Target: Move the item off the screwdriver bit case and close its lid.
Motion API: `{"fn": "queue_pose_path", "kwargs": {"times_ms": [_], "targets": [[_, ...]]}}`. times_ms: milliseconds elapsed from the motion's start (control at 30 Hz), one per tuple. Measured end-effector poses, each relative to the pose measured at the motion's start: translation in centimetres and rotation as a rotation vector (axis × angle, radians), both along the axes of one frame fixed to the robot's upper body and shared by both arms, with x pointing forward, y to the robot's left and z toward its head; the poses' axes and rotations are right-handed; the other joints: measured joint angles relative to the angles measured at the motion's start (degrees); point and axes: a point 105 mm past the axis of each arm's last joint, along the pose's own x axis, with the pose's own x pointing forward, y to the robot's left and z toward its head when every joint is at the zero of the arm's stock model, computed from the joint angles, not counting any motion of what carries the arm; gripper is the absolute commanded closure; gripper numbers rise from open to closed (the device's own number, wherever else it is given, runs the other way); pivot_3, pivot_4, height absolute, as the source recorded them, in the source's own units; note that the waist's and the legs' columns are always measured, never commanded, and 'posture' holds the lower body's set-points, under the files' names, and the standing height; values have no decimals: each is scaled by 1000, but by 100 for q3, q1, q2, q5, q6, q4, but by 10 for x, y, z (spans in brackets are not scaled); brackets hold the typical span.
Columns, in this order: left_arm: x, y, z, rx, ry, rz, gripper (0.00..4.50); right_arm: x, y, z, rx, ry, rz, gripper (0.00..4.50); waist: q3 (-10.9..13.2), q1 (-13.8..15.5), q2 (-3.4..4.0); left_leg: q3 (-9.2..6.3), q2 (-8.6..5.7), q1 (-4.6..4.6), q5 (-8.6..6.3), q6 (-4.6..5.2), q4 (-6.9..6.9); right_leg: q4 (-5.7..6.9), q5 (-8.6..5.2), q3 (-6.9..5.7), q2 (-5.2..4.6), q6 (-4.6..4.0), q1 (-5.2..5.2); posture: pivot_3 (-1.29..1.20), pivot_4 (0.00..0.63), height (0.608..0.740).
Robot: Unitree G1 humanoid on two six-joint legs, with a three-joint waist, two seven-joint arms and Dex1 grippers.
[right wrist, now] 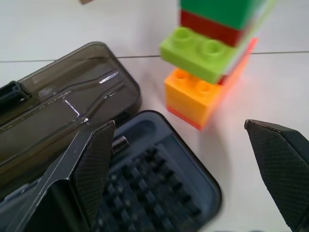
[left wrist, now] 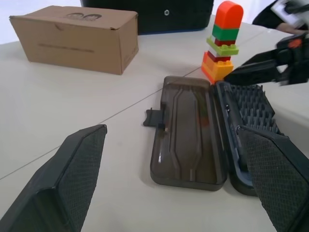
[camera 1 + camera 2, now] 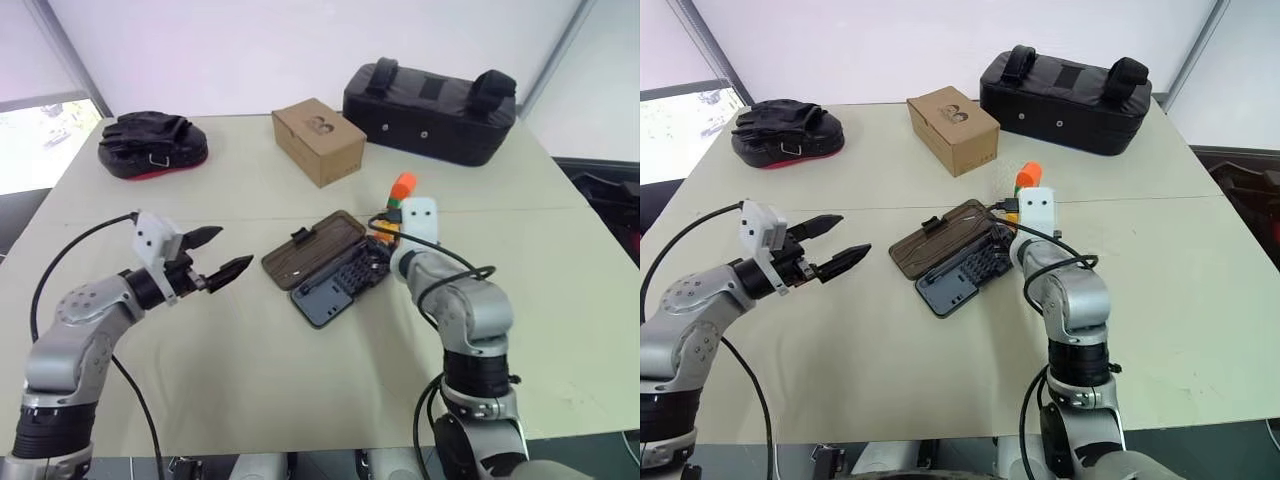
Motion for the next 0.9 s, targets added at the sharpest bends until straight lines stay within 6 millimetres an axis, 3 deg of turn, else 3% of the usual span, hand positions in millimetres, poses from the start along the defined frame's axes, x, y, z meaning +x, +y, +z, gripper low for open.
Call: {"fn": "queue_pose_path", "kwargs": {"times_ms": [500, 600, 733, 767, 900], "targets": [[-6, 0, -8, -6, 14, 44, 0, 38, -15, -5, -76, -77, -175, 31, 1, 1, 2, 0, 0, -1, 3, -5, -1, 3, -1, 4, -1, -1, -4, 0, 150, 740], [-7, 0, -10, -6, 20, 52, 0, 39, -16, -7, -83, -82, -182, 863, 1, -8, 2, 0, 1, -1, 3, -5, -1, 4, -1, 4, 0, -2, -5, 0, 150, 740], [-7, 1, -11, -7, 23, 56, 0, 40, -16, -8, -85, -86, -184, 2946, 2, -5, 3, 0, 1, -1, 3, -5, -1, 5, -1, 4, 0, -2, -5, 0, 150, 740], [-7, 1, -11, -7, 22, 57, 0, 40, -16, -8, -86, -87, -183, 3269, 1, -4, 2, 0, 1, -1, 3, -5, -1, 5, -1, 4, 0, -2, -5, 0, 150, 740], [-7, 1, -10, -7, 21, 60, 0, 40, -15, -8, -95, -90, -172, 3231, 2, -5, 3, 0, 1, -1, 3, -6, -1, 6, -1, 4, 0, -2, -5, 0, 150, 740]]}}
